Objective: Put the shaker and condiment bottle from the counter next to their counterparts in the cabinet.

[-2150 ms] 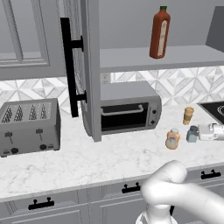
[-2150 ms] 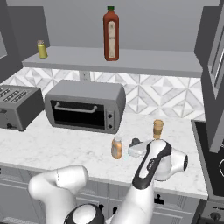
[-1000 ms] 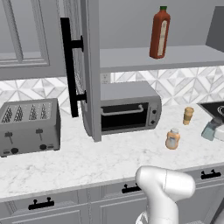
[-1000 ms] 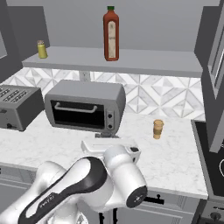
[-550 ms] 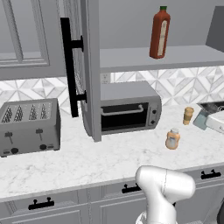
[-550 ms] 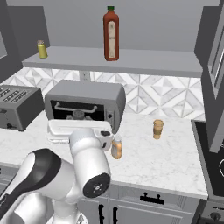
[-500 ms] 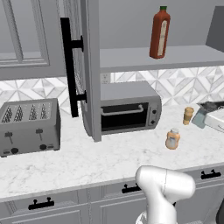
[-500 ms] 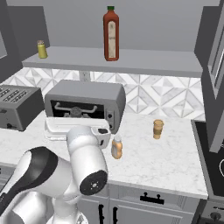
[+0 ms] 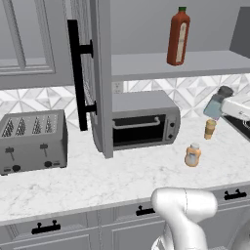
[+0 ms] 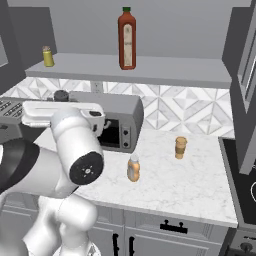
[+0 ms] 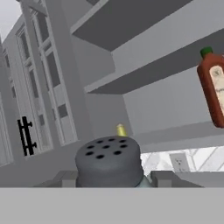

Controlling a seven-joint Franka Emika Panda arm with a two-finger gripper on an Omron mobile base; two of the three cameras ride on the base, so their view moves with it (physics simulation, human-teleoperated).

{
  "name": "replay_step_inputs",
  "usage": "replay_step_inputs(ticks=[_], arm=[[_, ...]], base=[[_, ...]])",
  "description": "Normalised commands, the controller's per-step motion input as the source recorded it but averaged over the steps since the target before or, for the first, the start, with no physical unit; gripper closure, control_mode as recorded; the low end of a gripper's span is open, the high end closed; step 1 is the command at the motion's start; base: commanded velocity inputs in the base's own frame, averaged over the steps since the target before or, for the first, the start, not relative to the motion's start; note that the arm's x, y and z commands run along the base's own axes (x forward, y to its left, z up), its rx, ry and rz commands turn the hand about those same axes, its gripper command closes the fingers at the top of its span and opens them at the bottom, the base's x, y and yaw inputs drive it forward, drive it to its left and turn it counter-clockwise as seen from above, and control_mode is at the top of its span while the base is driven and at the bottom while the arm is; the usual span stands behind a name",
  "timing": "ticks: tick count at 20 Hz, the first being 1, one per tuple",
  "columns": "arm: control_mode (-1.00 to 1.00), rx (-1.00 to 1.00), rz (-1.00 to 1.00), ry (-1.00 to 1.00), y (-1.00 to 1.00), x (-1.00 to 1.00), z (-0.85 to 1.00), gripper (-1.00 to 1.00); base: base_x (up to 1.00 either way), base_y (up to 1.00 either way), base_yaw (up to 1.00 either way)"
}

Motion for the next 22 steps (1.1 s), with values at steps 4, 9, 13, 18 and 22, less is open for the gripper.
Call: replay_step_inputs(ticks=[4,9,13,18,22], arm=[[-1.00,-0.16,0.00,0.00,0.39,0.00,0.87,1.00],[-1.00,-0.23,0.02,0.01,0.54,0.01,0.46,1.00],[-1.00,-0.05,0.09,0.08,0.23,0.53,0.14,1.00],[-1.00,-0.07,0.02,-0.01,0.52,0.35,0.06,1.00],[-1.00,-0.14,0.00,-0.08,0.64,0.32,-0.09,1.00]], base=[[0.00,0.00,0.00],[0.00,0.00,0.00],[0.00,0.00,0.00],[0.00,0.00,0.00],[0.00,0.00,0.00]])
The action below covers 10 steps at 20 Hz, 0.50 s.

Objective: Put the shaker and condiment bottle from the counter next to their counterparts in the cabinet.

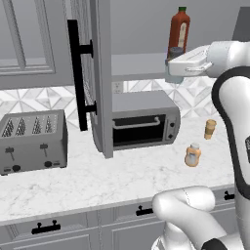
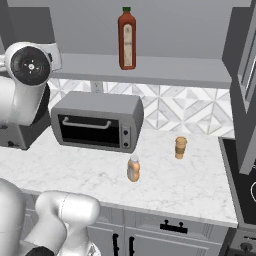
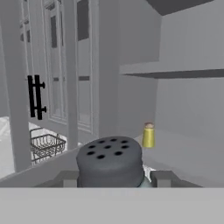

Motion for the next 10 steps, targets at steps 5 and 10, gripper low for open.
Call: replay_step_inputs(ticks=[5,10], arm=[[-1.00,-0.05,0.00,-0.07,0.12,0.52,-0.05,1.00],[-1.00,-0.01,0.00,0.02,0.08,0.39,-0.08,1.00]], base=[[0.00,0.00,0.00],[0.00,0.00,0.00]])
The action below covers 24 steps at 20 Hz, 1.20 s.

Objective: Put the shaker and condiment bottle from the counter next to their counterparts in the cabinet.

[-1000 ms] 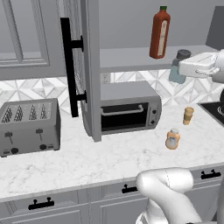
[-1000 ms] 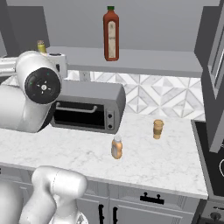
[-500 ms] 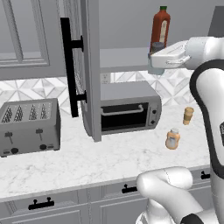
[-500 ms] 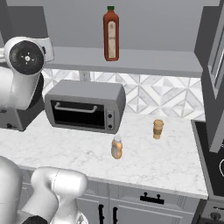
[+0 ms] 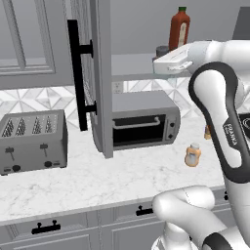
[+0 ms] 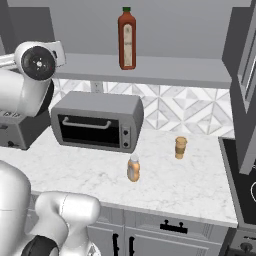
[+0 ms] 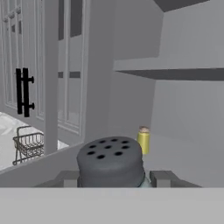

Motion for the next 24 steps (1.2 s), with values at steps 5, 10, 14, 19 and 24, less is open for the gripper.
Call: replay_step_inputs(ticks=[5,10,14,19,24], arm=[[-1.00,0.00,0.00,0.01,0.11,0.33,-0.10,1.00],[-1.00,0.04,0.00,0.00,0.00,0.36,-0.09,1.00],[-1.00,0.05,0.00,0.00,0.12,0.36,-0.05,1.00],[-1.00,0.01,0.00,0.00,0.18,0.27,-0.05,1.00],[-1.00,0.06,0.00,0.01,0.10,0.35,-0.04,1.00]], base=[[0.00,0.00,0.00],[0.00,0.00,0.00],[0.00,0.00,0.00],[0.00,0.00,0.00],[0.00,0.00,0.00]])
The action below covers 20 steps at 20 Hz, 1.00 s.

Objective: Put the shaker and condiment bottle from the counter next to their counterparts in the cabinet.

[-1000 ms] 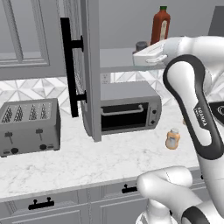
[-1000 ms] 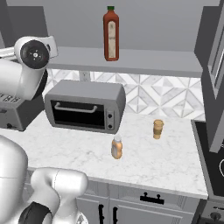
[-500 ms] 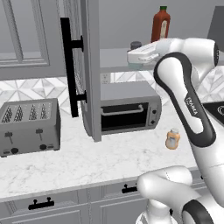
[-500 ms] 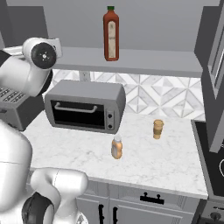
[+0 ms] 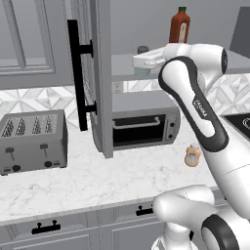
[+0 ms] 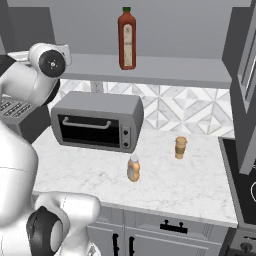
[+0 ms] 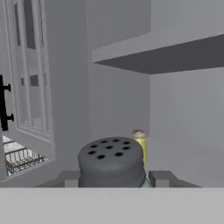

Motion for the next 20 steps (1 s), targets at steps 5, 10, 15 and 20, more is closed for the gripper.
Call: replay_step_inputs(ticks=[5,10,15,20], arm=[[-1.00,0.02,0.00,0.01,0.10,0.28,-0.16,1.00],[-1.00,0.00,0.00,0.05,0.09,0.35,-0.29,1.00],[-1.00,0.00,0.00,0.01,0.05,0.36,-0.17,1.00],[-1.00,0.00,0.00,0.00,0.06,0.41,-0.14,1.00]], base=[[0.00,0.00,0.00],[0.00,0.00,0.00],[0.00,0.00,0.00],[0.00,0.00,0.00]])
